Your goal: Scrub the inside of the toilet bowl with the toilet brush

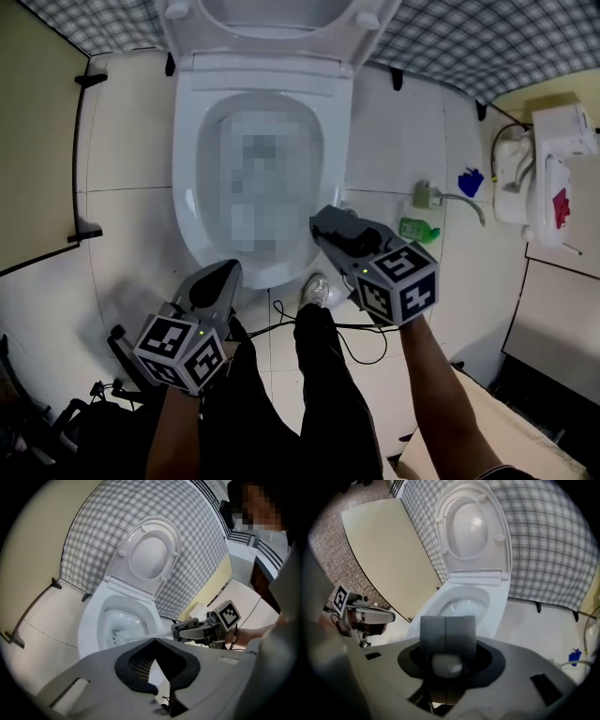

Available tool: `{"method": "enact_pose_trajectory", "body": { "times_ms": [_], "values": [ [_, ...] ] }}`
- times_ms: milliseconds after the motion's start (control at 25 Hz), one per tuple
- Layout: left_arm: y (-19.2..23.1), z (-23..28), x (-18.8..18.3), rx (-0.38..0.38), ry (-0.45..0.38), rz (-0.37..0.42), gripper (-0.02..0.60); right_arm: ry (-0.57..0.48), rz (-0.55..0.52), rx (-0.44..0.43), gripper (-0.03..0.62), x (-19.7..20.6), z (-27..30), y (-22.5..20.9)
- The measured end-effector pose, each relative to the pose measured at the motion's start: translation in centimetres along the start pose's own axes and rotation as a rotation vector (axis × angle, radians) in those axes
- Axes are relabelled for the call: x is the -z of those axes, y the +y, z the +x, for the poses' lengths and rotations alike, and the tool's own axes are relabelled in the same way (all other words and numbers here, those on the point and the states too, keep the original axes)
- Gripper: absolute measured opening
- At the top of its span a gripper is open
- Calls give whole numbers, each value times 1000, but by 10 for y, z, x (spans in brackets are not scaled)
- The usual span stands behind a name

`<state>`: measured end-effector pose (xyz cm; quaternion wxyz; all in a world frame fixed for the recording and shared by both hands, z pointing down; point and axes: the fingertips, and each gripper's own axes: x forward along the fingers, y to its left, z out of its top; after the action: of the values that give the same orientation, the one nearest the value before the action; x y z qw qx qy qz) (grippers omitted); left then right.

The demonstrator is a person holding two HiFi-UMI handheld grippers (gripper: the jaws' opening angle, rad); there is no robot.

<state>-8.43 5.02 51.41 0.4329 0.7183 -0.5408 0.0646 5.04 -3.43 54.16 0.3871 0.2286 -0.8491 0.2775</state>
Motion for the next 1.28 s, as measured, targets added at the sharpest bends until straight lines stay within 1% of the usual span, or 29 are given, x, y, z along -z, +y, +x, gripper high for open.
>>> {"method": "enact_pose_trajectory", "body": {
  "times_ms": [200, 280, 360, 520, 720, 840, 1000, 1120, 1280],
  "values": [
    [-13, 12, -16, -50, -30, 57, 8, -182, 87, -53, 178, -16, -52, -1],
    [-21, 17, -25, -56, -49, 81, 8, -268, 137, -80, 178, -26, -76, -6],
    [-28, 24, -30, -64, -60, 99, 8, -344, 179, -85, 178, -33, -99, -13],
    [-41, 37, -24, -65, -50, 126, 8, -442, 235, -35, 178, -35, -142, -33],
    [-71, 54, -14, -17, -33, 143, 8, -520, 302, 62, 178, -16, -196, -66],
    [-88, 69, -5, 10, -11, 160, 8, -507, 311, 139, 178, 6, -218, -83],
    [-108, 86, 5, 44, 17, 199, 8, -430, 293, 234, 178, 41, -219, -103],
    [-119, 101, 20, 71, 58, 222, 8, -316, 290, 278, 178, 74, -200, -116],
    [-127, 116, 45, 91, 110, 230, 8, -132, 271, 312, 178, 126, -159, -131]
  ]
}}
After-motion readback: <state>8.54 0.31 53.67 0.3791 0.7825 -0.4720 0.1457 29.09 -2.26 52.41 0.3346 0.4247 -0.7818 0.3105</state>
